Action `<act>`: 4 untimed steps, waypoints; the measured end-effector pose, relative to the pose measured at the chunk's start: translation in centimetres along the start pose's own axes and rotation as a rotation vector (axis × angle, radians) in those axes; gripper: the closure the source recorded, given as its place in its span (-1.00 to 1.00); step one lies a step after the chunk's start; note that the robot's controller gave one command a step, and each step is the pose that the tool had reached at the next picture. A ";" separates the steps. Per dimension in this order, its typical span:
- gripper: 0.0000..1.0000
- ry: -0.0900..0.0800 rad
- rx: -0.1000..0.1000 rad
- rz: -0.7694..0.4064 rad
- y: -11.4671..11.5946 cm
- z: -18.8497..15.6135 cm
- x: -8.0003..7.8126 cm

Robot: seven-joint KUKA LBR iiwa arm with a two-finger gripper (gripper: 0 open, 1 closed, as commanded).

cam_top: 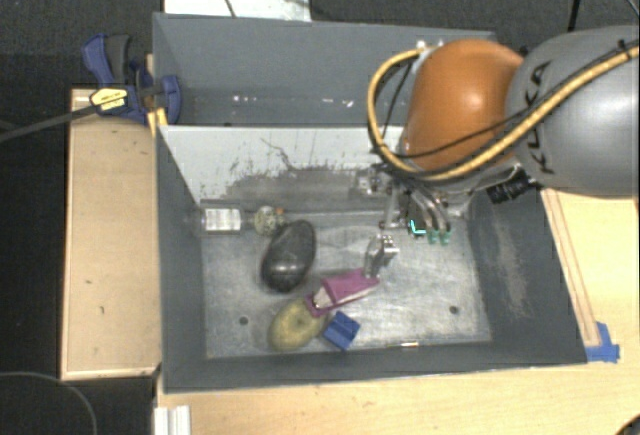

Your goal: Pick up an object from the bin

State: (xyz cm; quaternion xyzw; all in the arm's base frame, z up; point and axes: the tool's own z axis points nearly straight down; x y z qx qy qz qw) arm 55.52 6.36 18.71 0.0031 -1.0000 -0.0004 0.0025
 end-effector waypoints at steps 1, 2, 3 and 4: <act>-1.00 0.003 0.001 0.029 0.8 5.3 5.3; -1.00 -0.019 -0.001 0.191 -0.6 8.9 4.5; 1.00 -0.005 0.000 0.194 -0.5 9.5 4.9; 1.00 -0.012 -0.002 0.169 0.2 -2.4 6.9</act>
Offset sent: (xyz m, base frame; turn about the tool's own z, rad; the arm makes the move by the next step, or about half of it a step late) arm -0.0505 0.0070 -0.0495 0.0322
